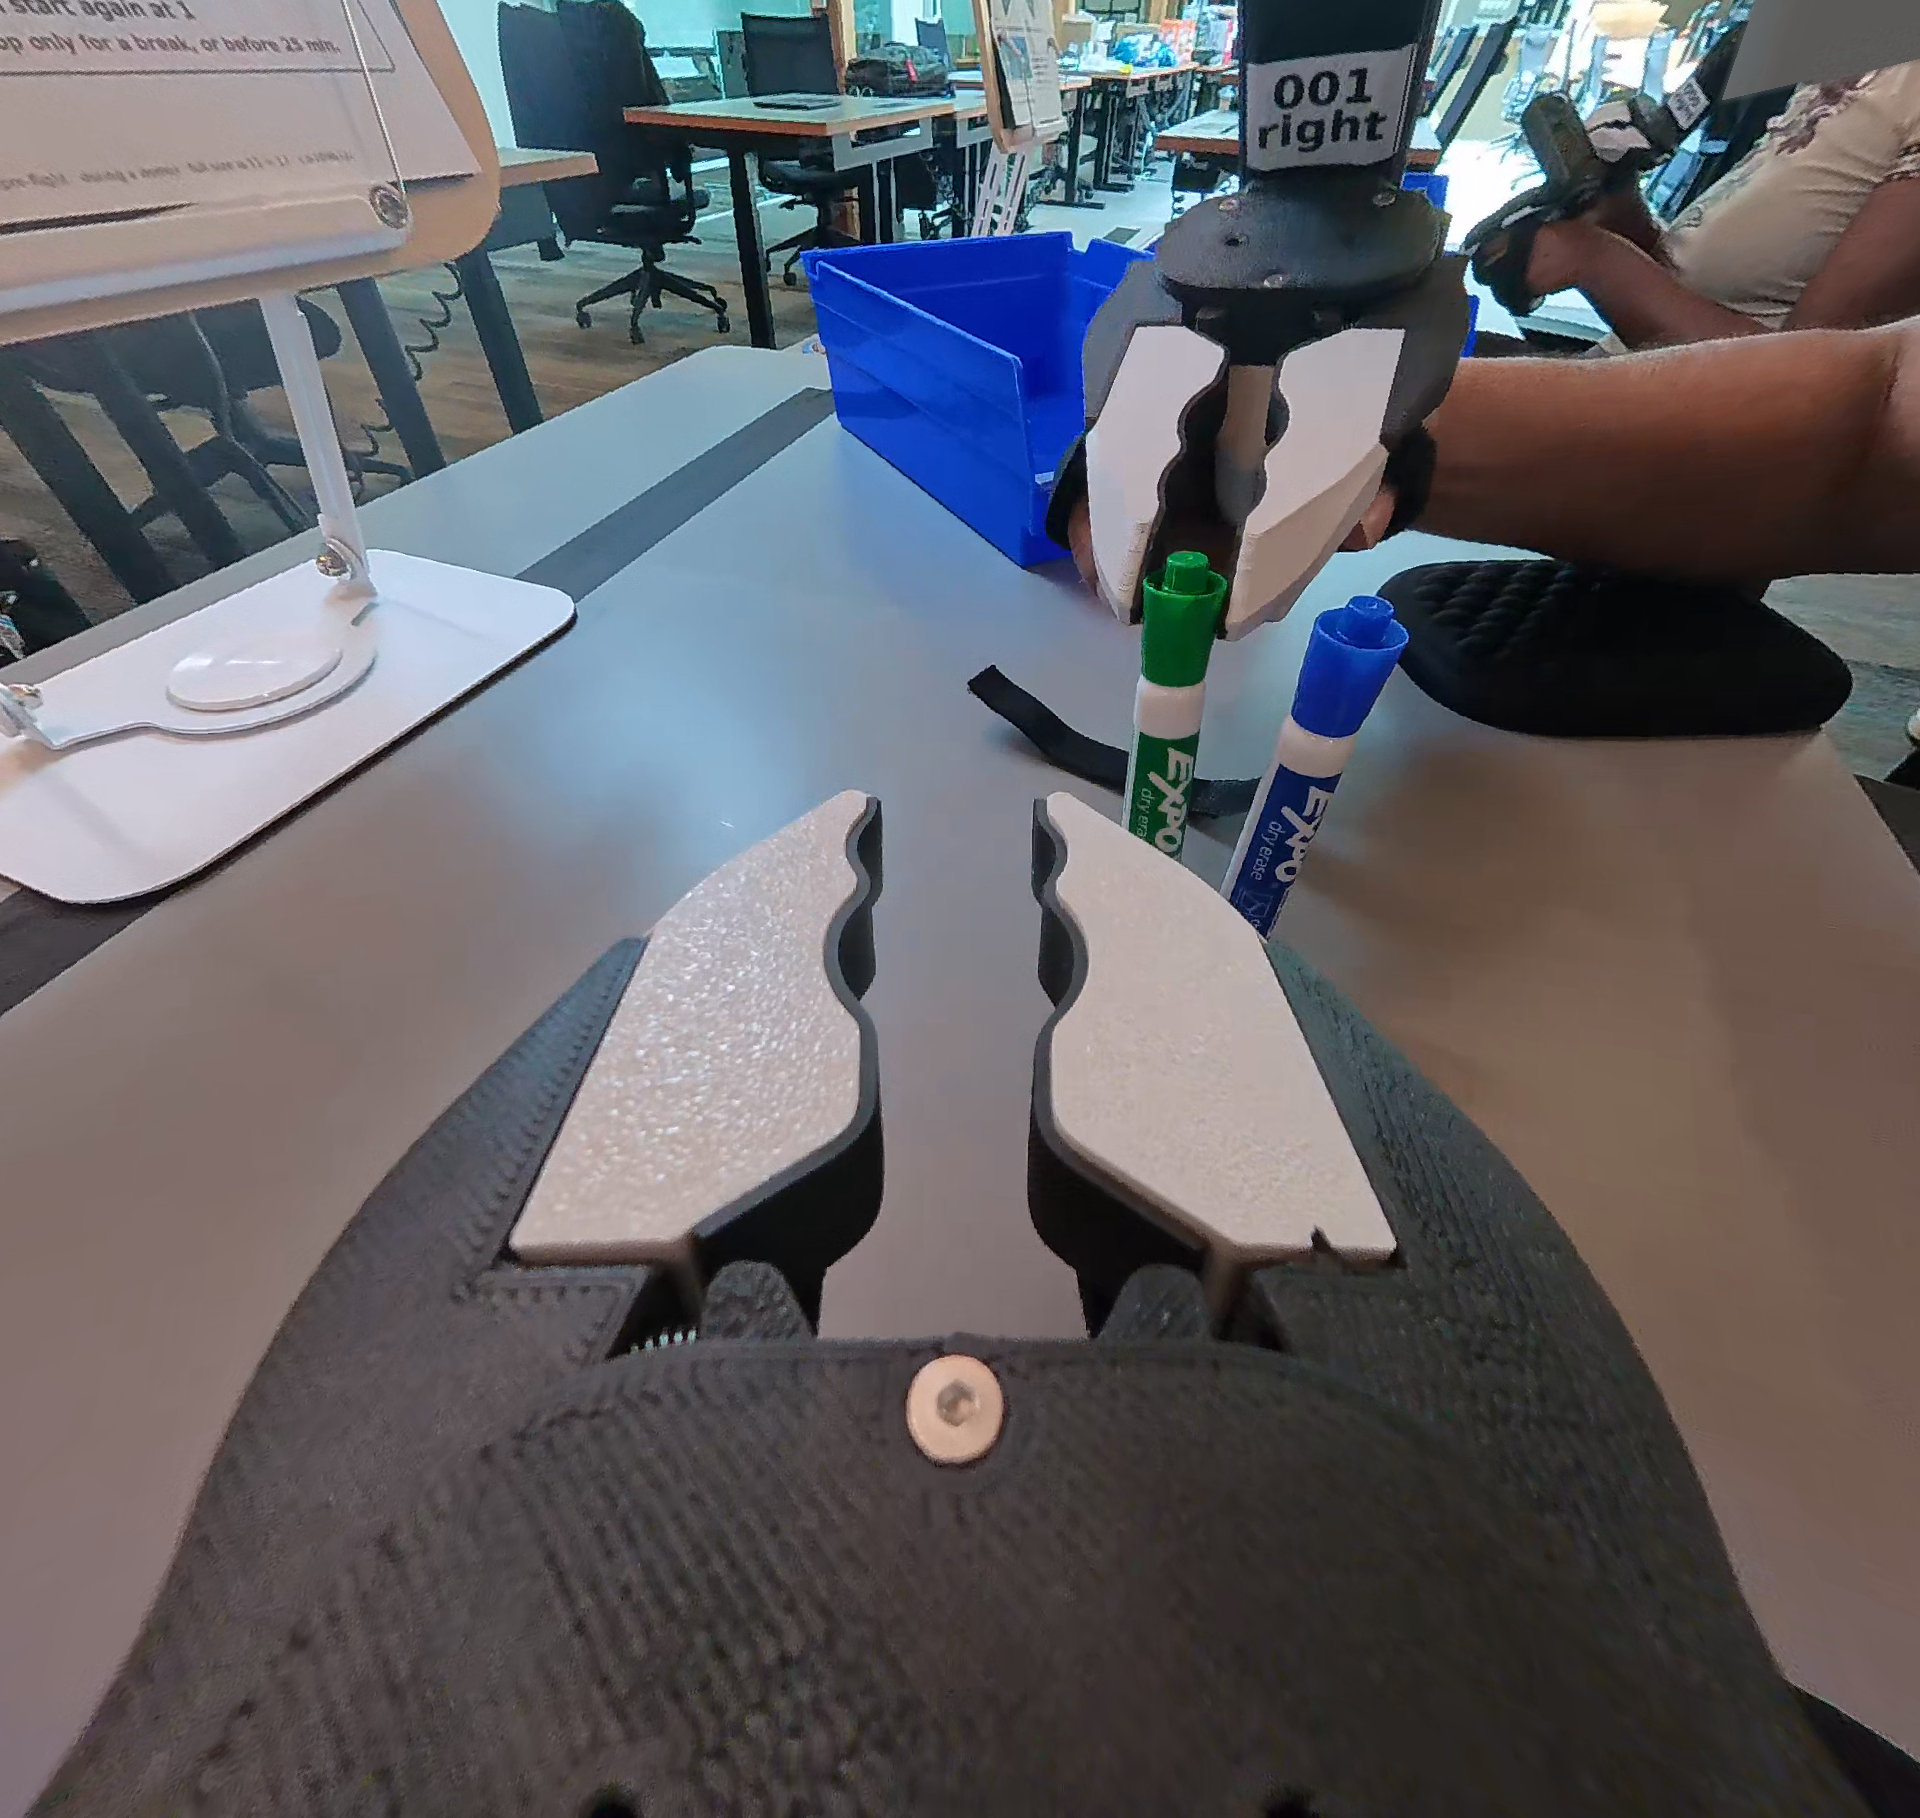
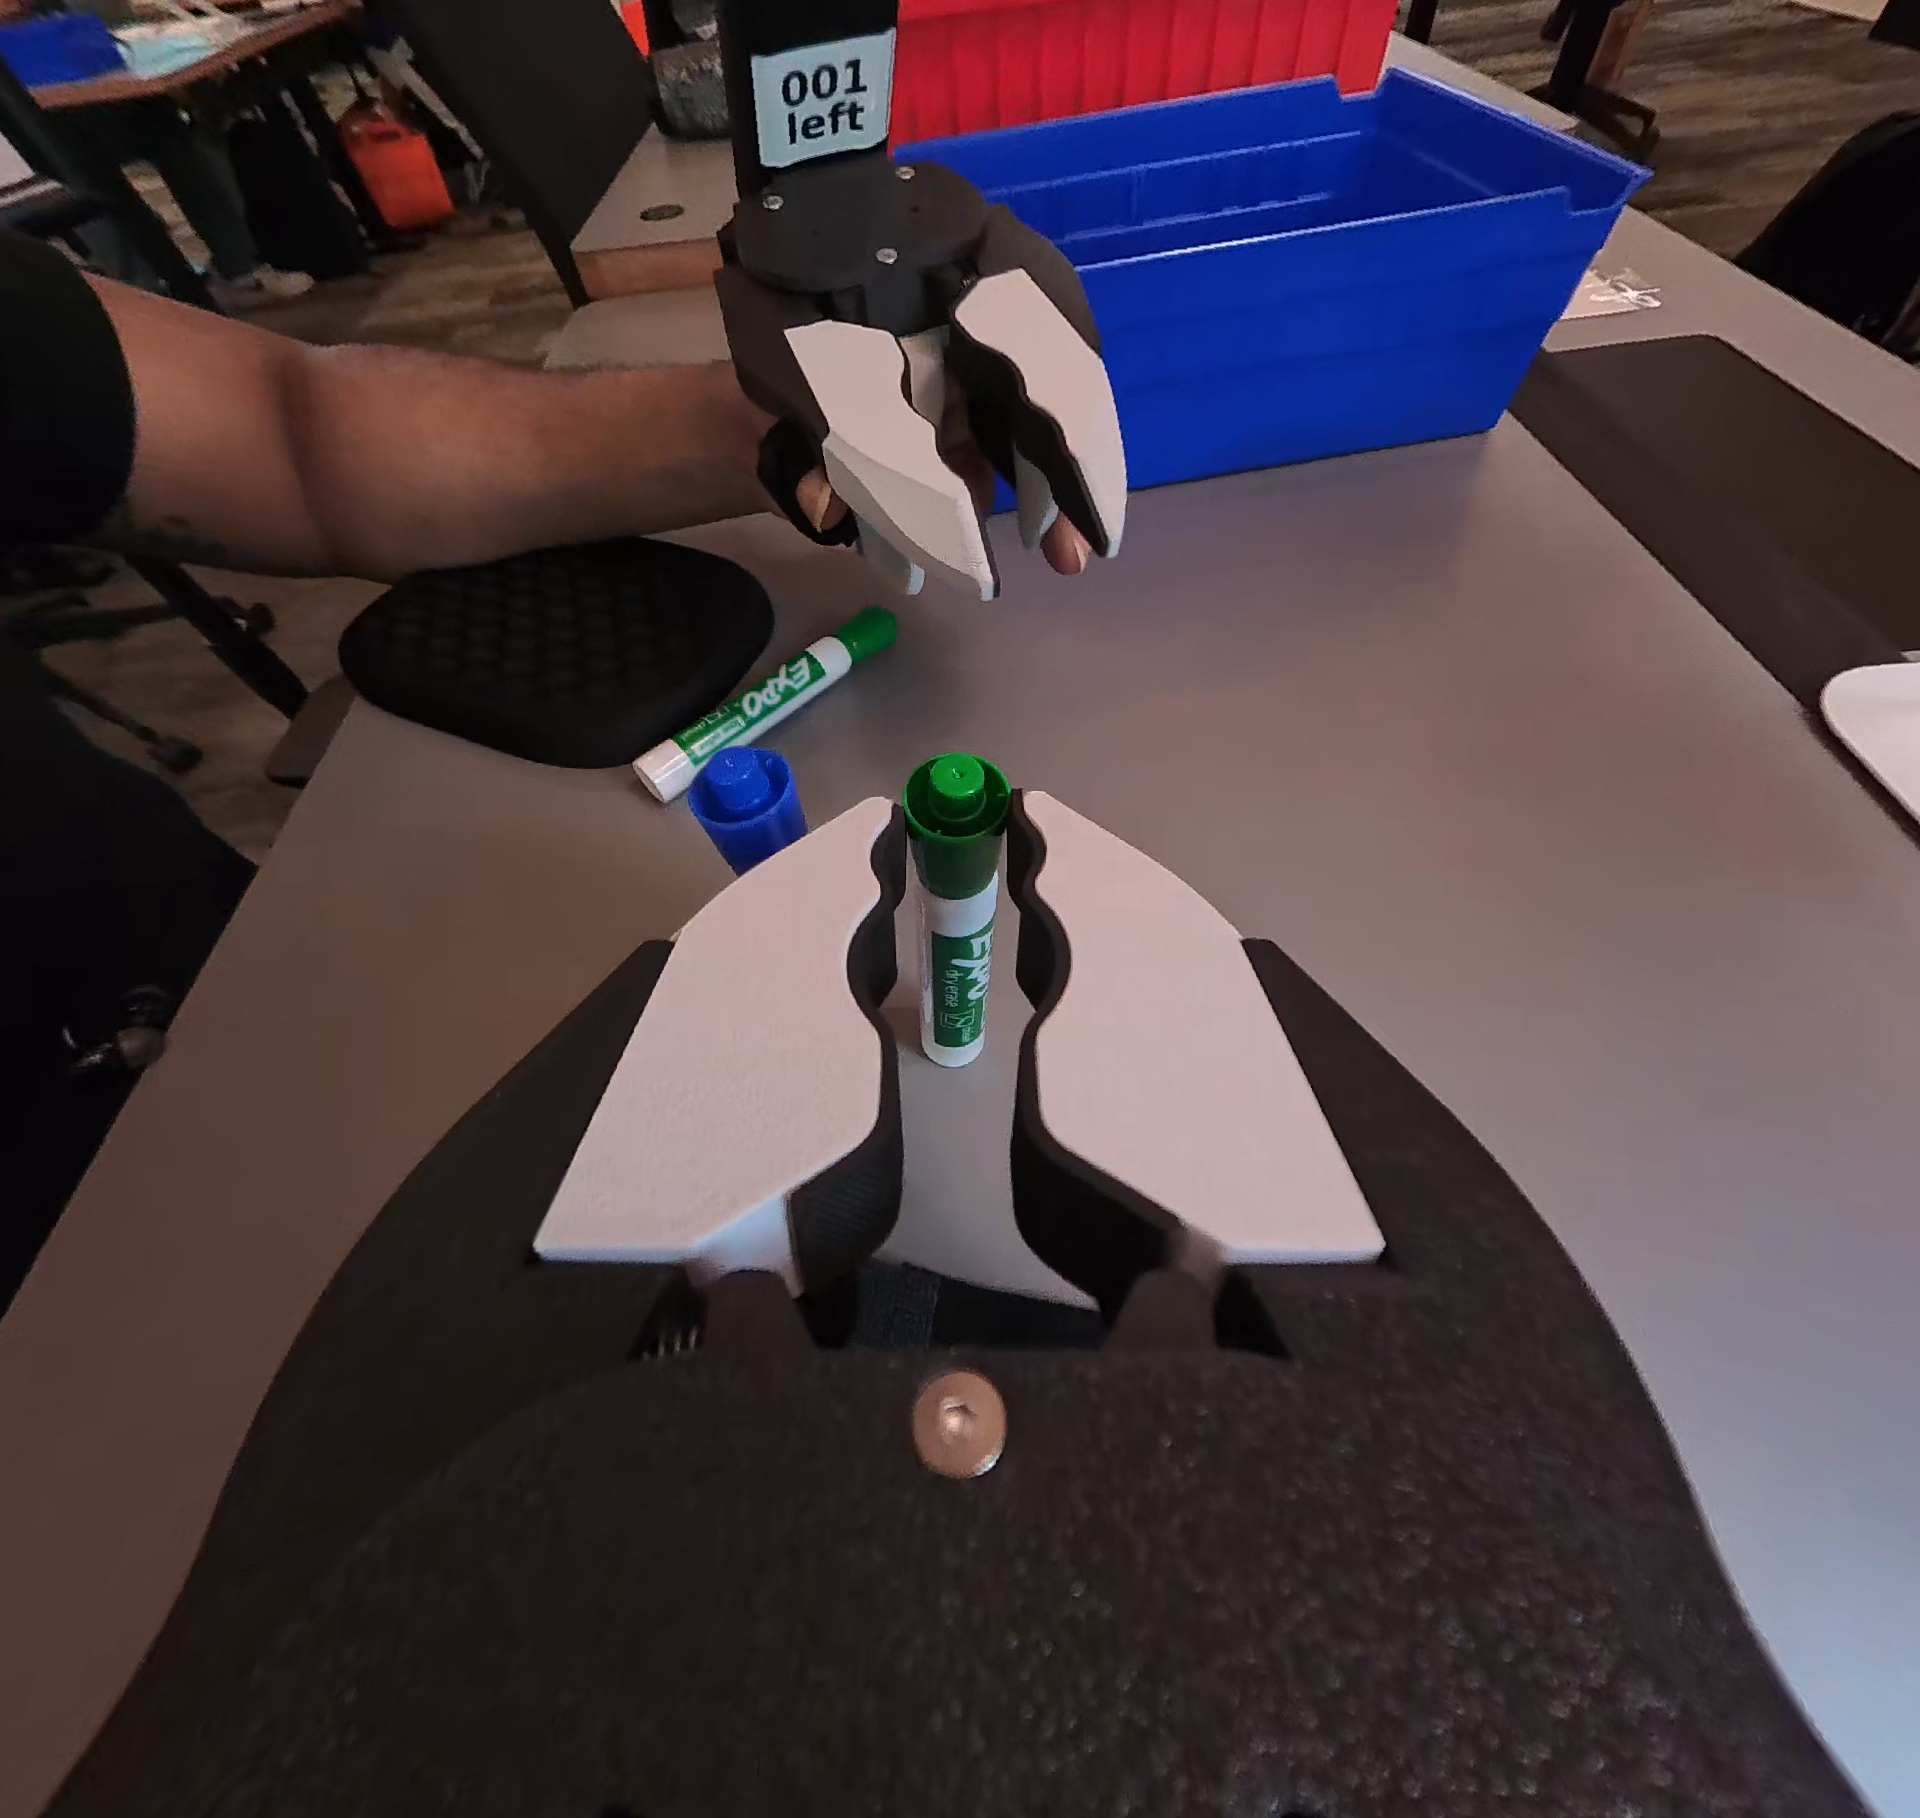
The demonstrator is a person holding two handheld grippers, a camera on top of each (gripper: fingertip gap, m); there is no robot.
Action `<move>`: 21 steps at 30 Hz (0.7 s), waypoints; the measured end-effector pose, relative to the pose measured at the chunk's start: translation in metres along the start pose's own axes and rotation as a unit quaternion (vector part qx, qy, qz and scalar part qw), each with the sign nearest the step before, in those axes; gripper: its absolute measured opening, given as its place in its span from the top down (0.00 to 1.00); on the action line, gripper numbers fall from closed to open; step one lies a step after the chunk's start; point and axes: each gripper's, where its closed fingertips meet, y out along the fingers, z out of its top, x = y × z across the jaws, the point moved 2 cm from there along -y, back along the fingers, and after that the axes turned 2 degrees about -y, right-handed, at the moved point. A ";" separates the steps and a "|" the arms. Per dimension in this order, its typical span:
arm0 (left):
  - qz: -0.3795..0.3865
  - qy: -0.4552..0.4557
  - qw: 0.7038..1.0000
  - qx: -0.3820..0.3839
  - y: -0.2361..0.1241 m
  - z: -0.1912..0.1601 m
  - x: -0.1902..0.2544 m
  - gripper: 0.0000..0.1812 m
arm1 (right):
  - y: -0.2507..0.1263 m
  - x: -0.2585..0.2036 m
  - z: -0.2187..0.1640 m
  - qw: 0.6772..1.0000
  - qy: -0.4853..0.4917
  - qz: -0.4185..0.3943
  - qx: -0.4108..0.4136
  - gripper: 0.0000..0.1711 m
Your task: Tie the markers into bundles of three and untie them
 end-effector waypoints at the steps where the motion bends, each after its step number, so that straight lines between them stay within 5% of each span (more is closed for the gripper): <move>1: -0.001 0.000 1.000 -0.001 0.000 0.000 0.000 0.85 | 0.001 0.000 0.000 1.000 -0.004 0.002 -0.004 0.89; 21: -0.007 0.003 1.000 -0.003 0.002 -0.001 0.003 0.85 | 0.002 0.000 0.010 0.999 -0.019 0.033 -0.010 0.87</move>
